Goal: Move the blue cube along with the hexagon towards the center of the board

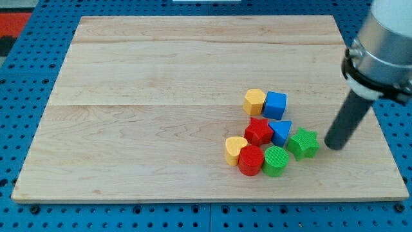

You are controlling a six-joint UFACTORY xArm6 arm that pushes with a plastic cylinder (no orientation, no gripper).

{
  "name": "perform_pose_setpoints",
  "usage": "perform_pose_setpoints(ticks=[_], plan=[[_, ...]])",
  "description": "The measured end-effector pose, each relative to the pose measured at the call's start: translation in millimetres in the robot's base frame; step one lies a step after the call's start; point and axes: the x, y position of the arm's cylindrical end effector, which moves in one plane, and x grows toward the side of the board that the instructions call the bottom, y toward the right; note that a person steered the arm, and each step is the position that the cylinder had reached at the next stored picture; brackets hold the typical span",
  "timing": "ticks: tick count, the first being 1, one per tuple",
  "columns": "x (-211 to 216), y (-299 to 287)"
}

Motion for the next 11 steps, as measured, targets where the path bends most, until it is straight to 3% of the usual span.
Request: perform_pose_setpoints(ticks=[1, 4, 6, 7, 10, 11], plan=[[29.9, -3.6], [-18.4, -41.2], [-51.5, 25.4], [-74.9, 21.0], [-90.7, -66.1], [-88.4, -119.0]])
